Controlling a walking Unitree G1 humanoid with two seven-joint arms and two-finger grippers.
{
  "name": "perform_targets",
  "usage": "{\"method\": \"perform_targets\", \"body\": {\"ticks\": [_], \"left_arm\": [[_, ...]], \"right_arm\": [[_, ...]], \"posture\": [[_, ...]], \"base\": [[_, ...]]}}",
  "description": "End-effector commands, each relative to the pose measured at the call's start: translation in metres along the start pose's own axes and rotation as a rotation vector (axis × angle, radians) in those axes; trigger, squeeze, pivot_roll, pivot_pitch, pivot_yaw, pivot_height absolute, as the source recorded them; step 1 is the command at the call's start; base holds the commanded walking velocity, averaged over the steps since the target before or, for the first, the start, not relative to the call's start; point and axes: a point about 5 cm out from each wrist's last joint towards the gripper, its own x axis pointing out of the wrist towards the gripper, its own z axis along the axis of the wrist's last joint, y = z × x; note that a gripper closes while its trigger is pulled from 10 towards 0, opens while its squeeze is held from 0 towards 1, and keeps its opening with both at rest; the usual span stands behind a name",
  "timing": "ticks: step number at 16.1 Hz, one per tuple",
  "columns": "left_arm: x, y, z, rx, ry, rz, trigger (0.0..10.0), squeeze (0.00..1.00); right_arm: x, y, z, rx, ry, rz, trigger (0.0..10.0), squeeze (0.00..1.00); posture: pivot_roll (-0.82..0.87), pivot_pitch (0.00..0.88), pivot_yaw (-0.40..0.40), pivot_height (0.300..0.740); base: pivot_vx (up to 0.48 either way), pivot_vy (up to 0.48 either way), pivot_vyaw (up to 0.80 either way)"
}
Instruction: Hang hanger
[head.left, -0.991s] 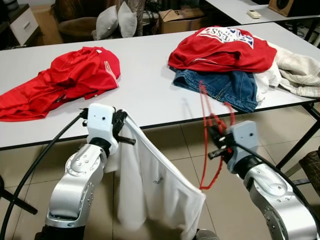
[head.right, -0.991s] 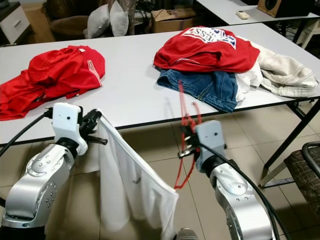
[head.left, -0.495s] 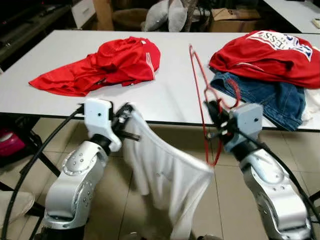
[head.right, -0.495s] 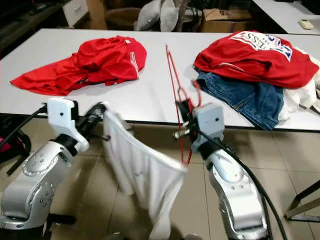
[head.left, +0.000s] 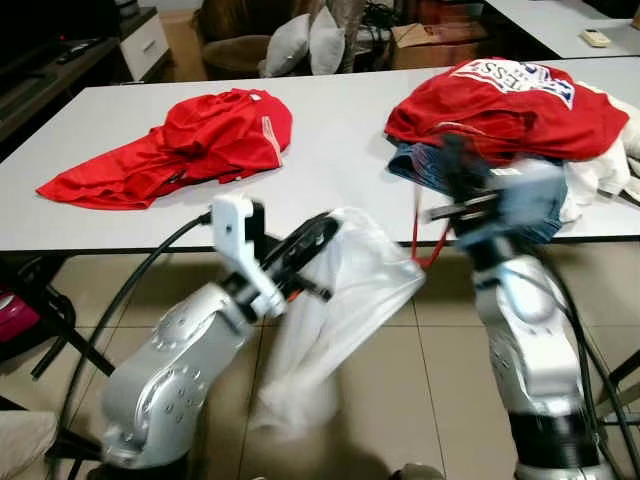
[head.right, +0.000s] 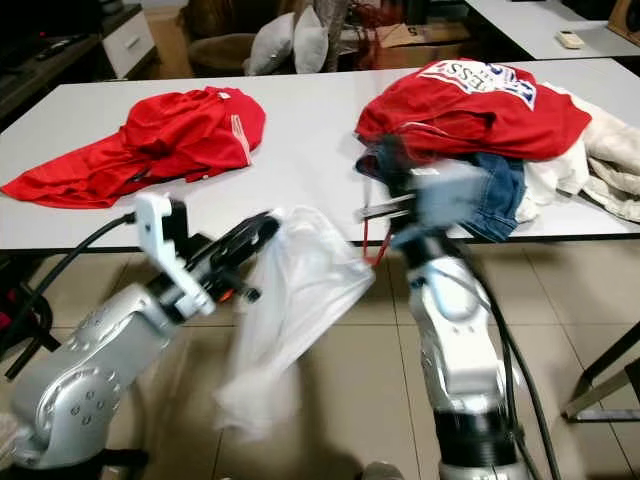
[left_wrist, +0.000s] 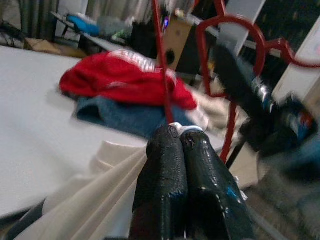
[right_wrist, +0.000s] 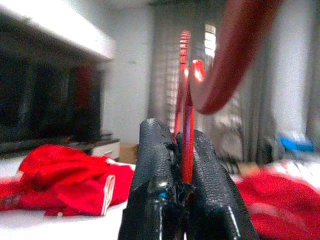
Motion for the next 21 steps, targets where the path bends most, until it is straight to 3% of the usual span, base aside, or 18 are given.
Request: {"method": "perform_targets", "body": {"ticks": [1, 3, 5, 6, 8, 10, 13, 14, 16, 17, 19, 20, 21], "left_arm": [[0.002, 0.011, 0.013, -0.024, -0.059, 0.062, 10.0, 0.0], [0.009, 0.023, 0.024, -0.013, -0.084, 0.131, 10.0, 0.0], [0.01, 0.035, 0.02, 0.135, 0.037, 0.188, 10.0, 0.0], [0.007, 0.039, 0.014, 0.194, 0.1, 0.193, 10.0, 0.0], [0.001, 0.041, 0.009, 0.193, 0.148, 0.182, 10.0, 0.0], [-0.007, 0.037, 0.002, 0.2, 0.216, 0.118, 10.0, 0.0], [-0.017, 0.036, -0.005, 0.235, 0.299, 0.057, 10.0, 0.0], [-0.017, 0.03, -0.006, 0.224, 0.299, 0.008, 10.0, 0.0], [-0.011, 0.014, 0.005, 0.132, 0.194, -0.087, 10.0, 0.0], [-0.007, 0.006, 0.013, 0.08, 0.119, -0.126, 10.0, 0.0], [0.002, -0.006, 0.039, -0.038, -0.072, -0.196, 10.0, 0.0], [0.003, -0.007, 0.043, -0.053, -0.098, -0.204, 10.0, 0.0], [0.006, -0.009, 0.061, -0.075, -0.175, -0.225, 10.0, 0.0]], "right_arm": [[0.008, 0.012, 0.003, -0.038, -0.039, 0.082, 10.0, 0.0], [0.013, 0.023, 0.0, -0.036, -0.045, 0.15, 10.0, 0.0], [0.025, 0.003, 0.004, 0.342, -0.093, -0.115, 10.0, 0.0], [0.027, -0.006, 0.006, 0.444, -0.118, -0.173, 10.0, 0.0], [0.03, -0.018, 0.01, 0.538, -0.164, -0.202, 10.0, 0.0], [0.032, -0.029, 0.018, 0.557, -0.206, -0.175, 10.0, 0.0], [0.036, -0.042, 0.032, 0.723, -0.285, -0.166, 10.0, 0.0], [0.038, -0.048, 0.039, 0.858, -0.347, -0.182, 10.0, 0.0], [0.038, -0.05, 0.041, 0.988, -0.379, -0.176, 10.0, 0.0], [0.037, -0.049, 0.04, 1.018, -0.379, -0.166, 10.0, 0.0], [0.041, -0.038, 0.034, 0.917, -0.295, -0.122, 10.0, 0.0], [0.042, -0.038, 0.032, 0.905, -0.282, -0.128, 10.0, 0.0], [0.045, -0.033, 0.023, 0.685, -0.201, -0.127, 10.0, 0.0]], "posture": [[-0.18, 0.0, 0.121, 0.74], [-0.19, 0.0, 0.124, 0.74], [-0.19, 0.0, 0.125, 0.74], [-0.18, 0.0, 0.125, 0.74], [-0.18, 0.0, 0.127, 0.74], [-0.18, 0.0, 0.125, 0.74], [-0.18, 0.0, 0.126, 0.74], [-0.18, 0.0, 0.125, 0.74], [-0.18, 0.0, 0.123, 0.74], [-0.18, 0.0, 0.122, 0.74], [-0.18, 0.0, 0.119, 0.74], [-0.18, 0.0, 0.119, 0.74], [-0.18, 0.0, 0.117, 0.74]], "base": [[0.0, 0.0, 0.0], [0.0, 0.0, 0.0], [0.0, 0.0, 0.0], [0.0, 0.0, 0.0], [0.0, 0.0, 0.0], [0.0, 0.0, 0.0], [0.0, 0.0, 0.0], [0.0, 0.0, 0.0], [0.0, 0.0, 0.0], [0.0, 0.0, 0.0], [0.0, 0.0, 0.0], [0.0, 0.0, 0.0], [0.0, 0.0, 0.0]]}}
